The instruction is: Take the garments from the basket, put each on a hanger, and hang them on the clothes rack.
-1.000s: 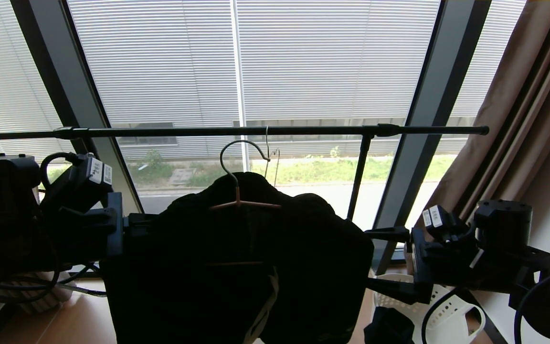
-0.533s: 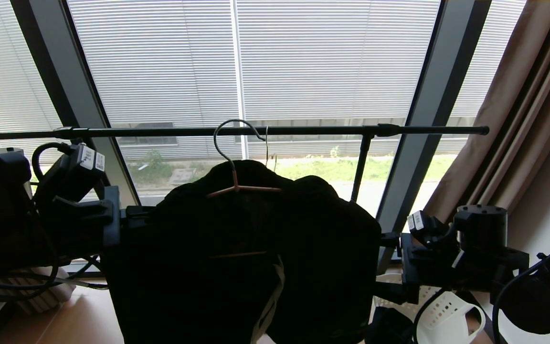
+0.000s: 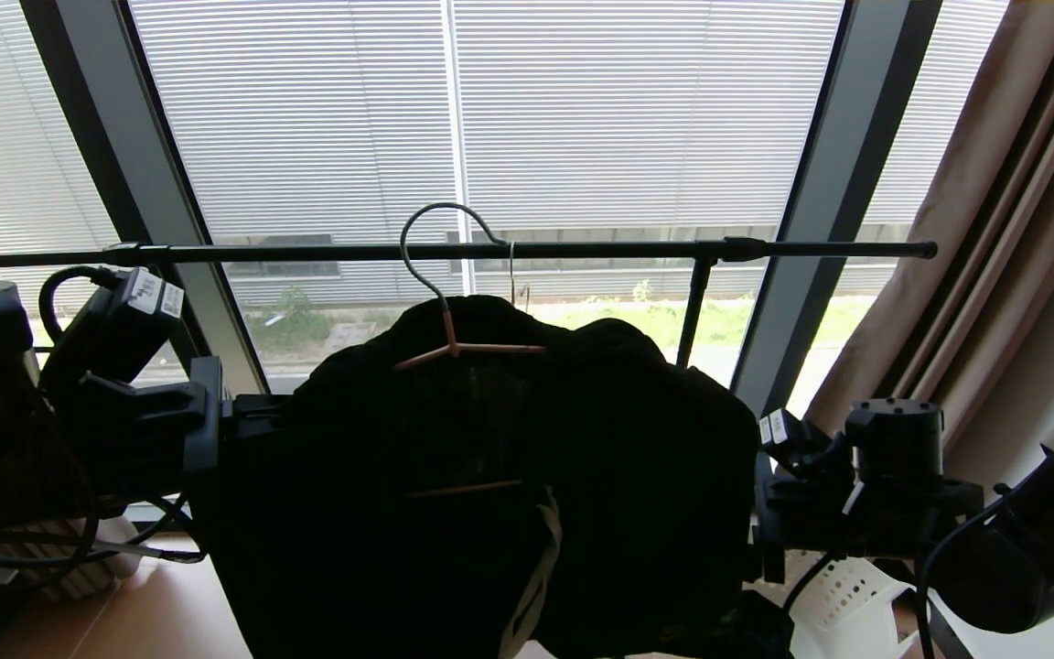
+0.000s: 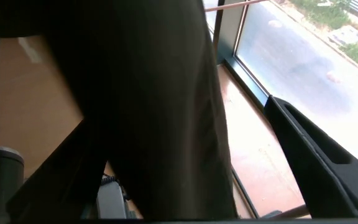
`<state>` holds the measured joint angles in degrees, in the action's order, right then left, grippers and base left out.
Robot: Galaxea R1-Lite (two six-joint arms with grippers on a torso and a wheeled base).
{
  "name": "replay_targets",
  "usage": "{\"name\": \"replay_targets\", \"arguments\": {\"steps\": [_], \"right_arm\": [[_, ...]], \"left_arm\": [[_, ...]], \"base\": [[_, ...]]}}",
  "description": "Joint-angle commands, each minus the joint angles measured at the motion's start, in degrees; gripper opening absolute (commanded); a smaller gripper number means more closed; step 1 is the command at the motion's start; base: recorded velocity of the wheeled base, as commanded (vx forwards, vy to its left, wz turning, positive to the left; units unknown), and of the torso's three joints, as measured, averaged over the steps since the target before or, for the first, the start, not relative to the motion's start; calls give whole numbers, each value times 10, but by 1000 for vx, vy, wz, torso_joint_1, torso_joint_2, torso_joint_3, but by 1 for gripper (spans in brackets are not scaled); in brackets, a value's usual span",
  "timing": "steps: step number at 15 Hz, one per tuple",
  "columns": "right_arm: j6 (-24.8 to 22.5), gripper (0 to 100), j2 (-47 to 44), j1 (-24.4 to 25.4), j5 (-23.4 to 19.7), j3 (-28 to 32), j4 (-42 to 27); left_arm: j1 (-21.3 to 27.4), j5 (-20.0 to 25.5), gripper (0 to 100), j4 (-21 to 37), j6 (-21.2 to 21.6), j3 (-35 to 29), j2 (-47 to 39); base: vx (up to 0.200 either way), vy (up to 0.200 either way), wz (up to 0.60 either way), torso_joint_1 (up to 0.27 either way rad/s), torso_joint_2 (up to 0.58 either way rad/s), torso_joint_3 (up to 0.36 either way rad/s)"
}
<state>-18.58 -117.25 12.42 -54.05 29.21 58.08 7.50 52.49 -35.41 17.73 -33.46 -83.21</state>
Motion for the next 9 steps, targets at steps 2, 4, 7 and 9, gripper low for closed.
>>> {"name": "replay_targets", "arguments": {"steps": [2, 4, 7, 9], "right_arm": [[-1, 0, -1, 0, 0, 1, 0], [-1, 0, -2, -3, 1, 1, 0], [-1, 0, 1, -15, 1, 5, 1], [-1, 0, 1, -19, 1, 6, 1]], "left_arm": [[1, 0, 0, 0, -8, 3, 11], [-3, 0, 0, 0, -9, 5, 11], [-13, 0, 0, -3, -9, 7, 10], [-18, 0, 0, -5, -9, 9, 9]], "base": [[0, 0, 0, 0, 0, 0], [0, 0, 0, 0, 0, 0], [0, 0, 0, 0, 0, 0], [0, 0, 0, 0, 0, 0]]}}
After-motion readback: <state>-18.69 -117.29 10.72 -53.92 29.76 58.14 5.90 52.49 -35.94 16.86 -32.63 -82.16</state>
